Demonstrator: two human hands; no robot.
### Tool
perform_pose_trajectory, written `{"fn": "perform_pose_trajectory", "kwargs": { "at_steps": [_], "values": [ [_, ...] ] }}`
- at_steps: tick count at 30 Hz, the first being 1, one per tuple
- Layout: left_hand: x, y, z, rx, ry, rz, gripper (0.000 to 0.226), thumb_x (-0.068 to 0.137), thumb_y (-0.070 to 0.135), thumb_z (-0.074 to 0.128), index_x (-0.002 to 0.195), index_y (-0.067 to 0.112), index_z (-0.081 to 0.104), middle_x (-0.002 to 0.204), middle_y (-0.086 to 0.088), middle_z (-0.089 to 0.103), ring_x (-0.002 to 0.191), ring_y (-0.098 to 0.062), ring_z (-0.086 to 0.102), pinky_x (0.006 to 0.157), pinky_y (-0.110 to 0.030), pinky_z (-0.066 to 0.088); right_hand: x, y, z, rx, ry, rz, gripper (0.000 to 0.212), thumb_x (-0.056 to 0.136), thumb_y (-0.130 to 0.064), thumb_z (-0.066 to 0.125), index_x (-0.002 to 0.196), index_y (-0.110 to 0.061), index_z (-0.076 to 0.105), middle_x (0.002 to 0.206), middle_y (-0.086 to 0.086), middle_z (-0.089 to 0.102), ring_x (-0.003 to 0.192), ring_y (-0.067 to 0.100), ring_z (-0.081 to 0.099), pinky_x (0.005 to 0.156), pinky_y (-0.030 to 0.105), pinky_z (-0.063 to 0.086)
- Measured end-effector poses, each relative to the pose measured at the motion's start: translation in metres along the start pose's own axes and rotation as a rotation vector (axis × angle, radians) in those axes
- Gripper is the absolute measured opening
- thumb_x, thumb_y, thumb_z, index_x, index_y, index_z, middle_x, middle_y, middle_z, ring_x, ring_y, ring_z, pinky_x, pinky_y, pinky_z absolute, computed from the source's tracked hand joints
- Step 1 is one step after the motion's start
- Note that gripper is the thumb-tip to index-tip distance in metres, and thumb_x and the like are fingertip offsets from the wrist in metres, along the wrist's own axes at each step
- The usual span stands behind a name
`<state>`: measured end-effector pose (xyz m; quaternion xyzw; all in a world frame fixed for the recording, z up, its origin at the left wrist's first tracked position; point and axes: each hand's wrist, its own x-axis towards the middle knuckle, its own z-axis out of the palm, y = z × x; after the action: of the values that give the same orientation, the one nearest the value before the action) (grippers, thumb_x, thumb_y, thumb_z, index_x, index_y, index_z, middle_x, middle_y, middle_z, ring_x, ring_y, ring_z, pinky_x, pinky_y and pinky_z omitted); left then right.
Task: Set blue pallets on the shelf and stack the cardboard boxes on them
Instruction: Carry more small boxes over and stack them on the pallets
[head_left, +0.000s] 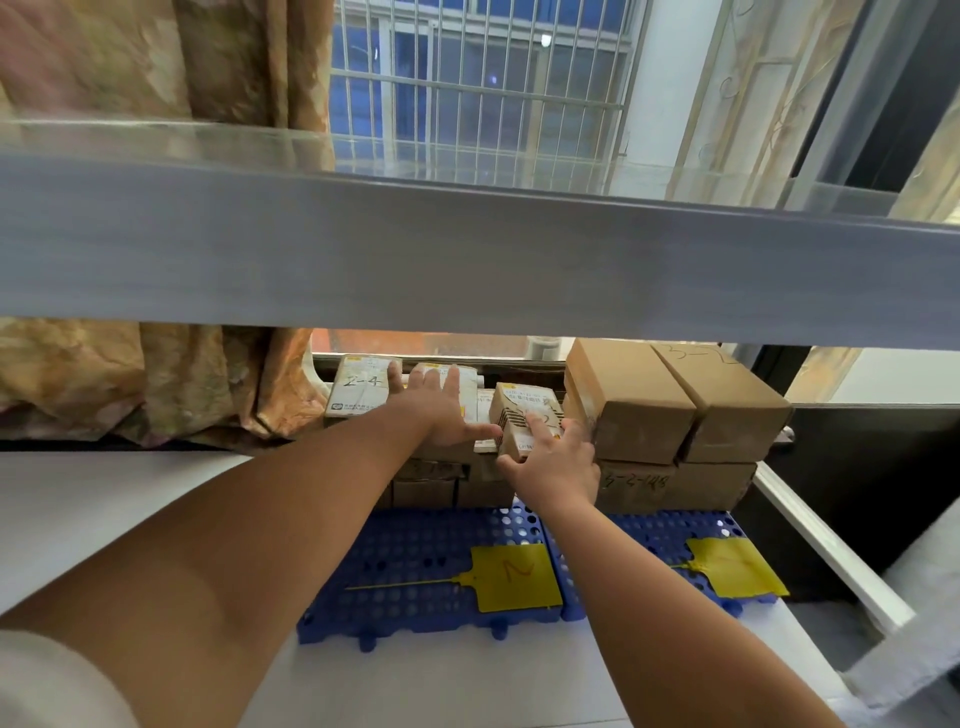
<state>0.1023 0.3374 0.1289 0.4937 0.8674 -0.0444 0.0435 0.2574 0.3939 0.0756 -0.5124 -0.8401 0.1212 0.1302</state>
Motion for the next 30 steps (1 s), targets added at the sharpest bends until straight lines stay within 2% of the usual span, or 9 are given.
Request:
{"fn": "perform_pose_trajectory", "kwargs": {
  "at_steps": [3,7,9,12,15,17,20,26,30],
  "values": [
    [0.000,-0.014,-0.006,-0.145,0.116,-0.062,0.092,0.083,0.079,0.024,0.154,0.022,0.009,0.161,-0.014,0.010,0.148,-0.035,0.005,0.114,-0.060,-0.004,0.000,-0.003,-0.001,-0.030,-0.003,-0.009,0.071,0.086,-0.060,0.048,0.147,-0.036,0.021,0.151,0.013,0.020,0.137,0.038,0.026,0.108,0.053,0.032],
    [0.011,-0.037,-0.012,-0.380,0.170,-0.365,0.062,0.098,0.056,0.025,0.146,0.018,0.034,0.152,-0.019,0.026,0.138,-0.041,0.027,0.114,-0.060,0.017,-0.001,-0.009,-0.001,-0.064,-0.009,-0.012,0.072,0.086,-0.060,0.048,0.147,-0.037,0.019,0.152,0.011,0.017,0.137,0.039,0.024,0.108,0.054,0.031],
    [0.019,-0.053,-0.008,-0.340,0.095,-0.403,0.052,0.098,0.040,0.031,0.142,0.014,0.040,0.148,-0.019,0.033,0.134,-0.040,0.033,0.111,-0.055,0.027,-0.002,-0.011,-0.002,-0.038,0.007,-0.005,0.072,0.086,-0.059,0.049,0.147,-0.036,0.020,0.152,0.011,0.017,0.138,0.039,0.024,0.108,0.054,0.030],
    [0.020,-0.067,0.002,-0.264,0.056,-0.348,0.042,0.093,0.023,0.036,0.130,0.009,0.053,0.141,-0.017,0.044,0.128,-0.036,0.043,0.106,-0.045,0.037,-0.006,-0.018,-0.004,0.042,0.071,-0.005,0.072,0.086,-0.058,0.051,0.146,-0.034,0.020,0.152,0.011,0.016,0.137,0.036,0.024,0.107,0.051,0.031],
    [0.014,-0.068,0.005,-0.234,0.079,-0.298,0.040,0.091,0.019,0.041,0.127,0.011,0.055,0.138,-0.018,0.045,0.124,-0.034,0.046,0.098,-0.040,0.038,-0.010,-0.029,-0.004,0.086,0.137,-0.041,0.069,0.088,-0.057,0.048,0.147,-0.036,0.018,0.152,0.011,0.012,0.135,0.035,0.027,0.106,0.048,0.031],
    [0.013,-0.073,0.007,-0.221,0.063,-0.256,0.036,0.091,0.018,0.043,0.121,0.010,0.059,0.131,-0.016,0.052,0.118,-0.031,0.050,0.092,-0.038,0.042,-0.010,-0.037,-0.003,0.122,0.175,-0.070,0.067,0.089,-0.060,0.044,0.148,-0.039,0.019,0.152,0.010,0.009,0.133,0.035,0.029,0.105,0.047,0.034],
    [0.012,-0.084,0.007,-0.280,0.037,-0.222,0.034,0.093,0.022,0.040,0.116,0.009,0.060,0.127,-0.014,0.056,0.119,-0.030,0.049,0.094,-0.039,0.046,-0.007,-0.044,-0.001,0.131,0.162,-0.079,0.073,0.085,-0.070,0.042,0.148,-0.040,0.019,0.152,0.010,0.006,0.133,0.035,0.029,0.104,0.047,0.036],
    [0.005,-0.090,0.014,-0.334,0.051,-0.174,0.046,0.100,0.032,0.032,0.142,0.019,0.045,0.151,-0.019,0.028,0.135,-0.031,0.036,0.107,-0.040,0.036,0.004,-0.052,-0.006,0.075,0.100,-0.063,0.085,0.078,-0.074,0.051,0.148,-0.036,0.021,0.153,0.012,0.006,0.135,0.036,0.027,0.106,0.046,0.033],
    [0.007,-0.092,0.016,-0.342,0.062,-0.150,0.046,0.099,0.035,0.033,0.140,0.019,0.047,0.148,-0.018,0.030,0.130,-0.031,0.042,0.104,-0.039,0.038,0.013,-0.056,-0.005,0.011,0.092,-0.082,0.087,0.076,-0.072,0.057,0.147,-0.036,0.021,0.152,0.012,0.006,0.134,0.037,0.027,0.106,0.048,0.033]
  ]
}}
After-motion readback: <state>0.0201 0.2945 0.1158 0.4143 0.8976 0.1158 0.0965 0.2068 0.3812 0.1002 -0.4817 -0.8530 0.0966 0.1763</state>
